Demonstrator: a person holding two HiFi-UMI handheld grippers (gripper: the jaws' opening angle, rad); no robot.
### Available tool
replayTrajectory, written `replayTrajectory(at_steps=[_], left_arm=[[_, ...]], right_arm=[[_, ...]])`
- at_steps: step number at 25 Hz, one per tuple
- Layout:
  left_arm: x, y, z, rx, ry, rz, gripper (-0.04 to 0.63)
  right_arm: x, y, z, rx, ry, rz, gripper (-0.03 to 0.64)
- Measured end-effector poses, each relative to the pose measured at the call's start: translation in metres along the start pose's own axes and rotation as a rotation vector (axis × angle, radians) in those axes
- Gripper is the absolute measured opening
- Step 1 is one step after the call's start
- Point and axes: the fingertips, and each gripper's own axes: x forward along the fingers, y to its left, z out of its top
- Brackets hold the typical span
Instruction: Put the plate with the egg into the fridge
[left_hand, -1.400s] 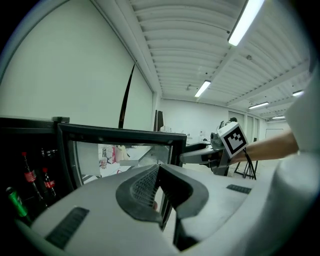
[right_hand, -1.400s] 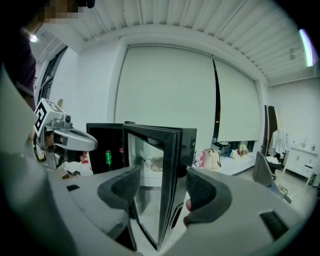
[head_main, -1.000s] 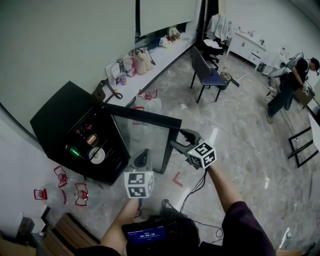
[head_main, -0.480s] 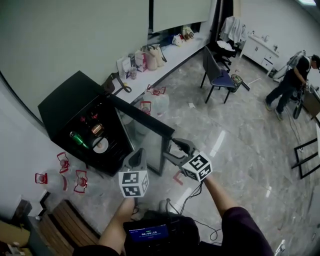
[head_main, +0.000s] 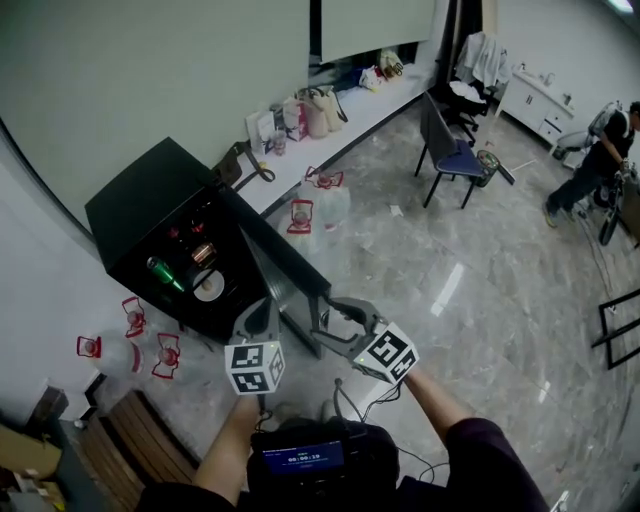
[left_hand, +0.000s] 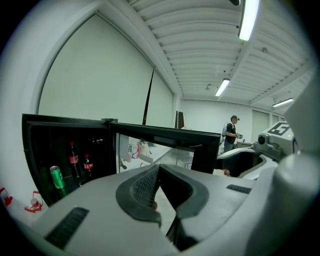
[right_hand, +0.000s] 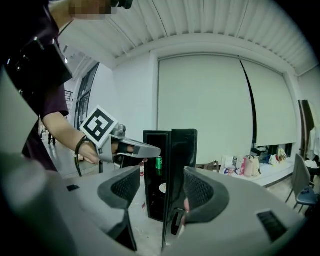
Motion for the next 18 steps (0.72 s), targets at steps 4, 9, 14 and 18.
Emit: replayTrajectory(at_steps=[4,9,14,18], left_arm=[[-0.015,0.017,-0.003,0.0,-0.017,0.05,0.01],[-0.042,0.043,-0.015,-0.028,-0.021,0.145,0.011],[-0.074,0.071,-0.027,-0.053,-0.017,0.259,0.01],[-0.102,0.102,-0.033,-0.079,-0.02,0.352,0.011]], right_arm=[[0.005,0.028,0.006,-0.002,-0.008,0.091,0.276],[0.025,0.066,0.01,-0.038,-0.029,0.238,0.276],[0.049,0.107,0.02,-0.05,-0.041,0.382,0.276],[0.074,0.134,0.031,-0.073,-0.052,0.476,0.276]])
